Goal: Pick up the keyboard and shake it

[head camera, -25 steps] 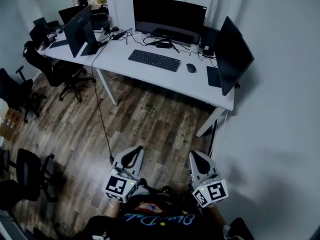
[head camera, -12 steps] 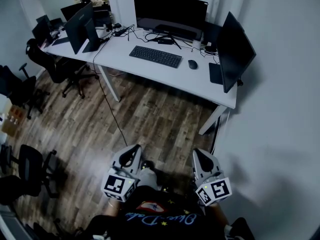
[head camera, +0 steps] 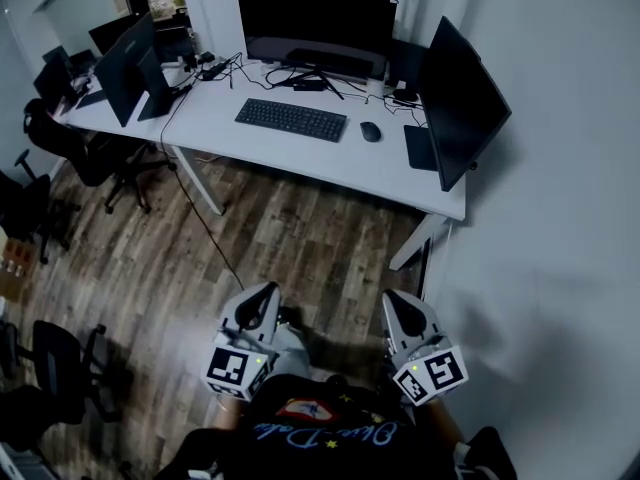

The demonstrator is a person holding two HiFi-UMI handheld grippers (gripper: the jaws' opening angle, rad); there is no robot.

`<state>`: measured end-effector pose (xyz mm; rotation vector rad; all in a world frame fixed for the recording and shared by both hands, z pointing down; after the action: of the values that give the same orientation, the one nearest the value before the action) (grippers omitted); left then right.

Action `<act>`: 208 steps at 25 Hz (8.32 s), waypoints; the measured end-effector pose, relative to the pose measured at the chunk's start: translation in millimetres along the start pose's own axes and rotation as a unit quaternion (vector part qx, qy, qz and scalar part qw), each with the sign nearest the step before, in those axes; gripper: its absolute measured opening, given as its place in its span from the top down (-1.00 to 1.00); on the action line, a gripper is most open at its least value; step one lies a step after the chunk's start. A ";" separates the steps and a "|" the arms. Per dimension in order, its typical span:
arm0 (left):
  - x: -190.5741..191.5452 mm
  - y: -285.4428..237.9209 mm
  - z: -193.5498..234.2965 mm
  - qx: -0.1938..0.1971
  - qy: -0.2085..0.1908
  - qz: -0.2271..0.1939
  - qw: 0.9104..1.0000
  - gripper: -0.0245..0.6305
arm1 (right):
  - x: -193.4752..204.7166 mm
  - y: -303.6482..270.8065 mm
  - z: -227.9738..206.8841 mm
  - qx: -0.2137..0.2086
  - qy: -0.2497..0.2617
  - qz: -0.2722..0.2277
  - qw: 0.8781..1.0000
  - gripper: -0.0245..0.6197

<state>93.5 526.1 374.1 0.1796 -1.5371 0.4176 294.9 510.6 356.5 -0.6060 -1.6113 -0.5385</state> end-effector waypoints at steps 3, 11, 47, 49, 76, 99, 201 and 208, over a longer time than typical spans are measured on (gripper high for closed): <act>-0.5 -15.9 24.1 -0.004 0.002 0.003 1.000 0.91 | 0.0 -27.6 -5.8 -0.002 -0.006 0.003 1.000 0.92; 2.6 -50.1 84.1 -0.008 0.018 0.007 1.000 0.91 | 9.2 -96.2 -14.7 0.002 -0.015 0.014 1.000 0.92; -15.3 -176.0 277.7 0.038 0.035 0.008 0.999 0.91 | 6.9 -315.4 -39.0 0.056 -0.051 0.018 0.997 0.92; -13.8 -182.6 279.6 0.040 0.038 0.012 0.998 0.91 | 8.8 -318.5 -45.4 0.059 -0.053 0.023 0.997 0.92; -11.2 -338.5 367.4 0.010 0.050 0.050 0.997 0.90 | 21.9 -453.1 -196.0 0.077 -0.053 0.043 0.995 0.68; 54.6 -471.8 501.4 -0.043 0.137 0.154 0.978 0.55 | 87.1 -549.9 -321.4 0.107 -0.123 0.137 0.977 0.53; 156.7 -553.4 579.3 0.056 0.333 0.393 0.855 0.50 | 209.7 -597.4 -373.0 0.120 -0.212 0.292 0.925 0.38; 154.7 -550.0 576.9 0.065 0.356 0.388 0.848 0.57 | 209.7 -594.1 -375.8 0.127 -0.212 0.297 0.922 0.39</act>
<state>-240.7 -168.5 629.2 -0.4801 -0.7756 1.0935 163.8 -165.5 609.4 -1.0084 -1.7446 0.2701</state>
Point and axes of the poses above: the fingertips, and each gripper's own axes: y backward along the fingers, z to its left, x out of its underside, the point moved 1 cm from there along y, backward along the fingers, and after that the axes turned 1 degree about y, right-handed, at the moved point
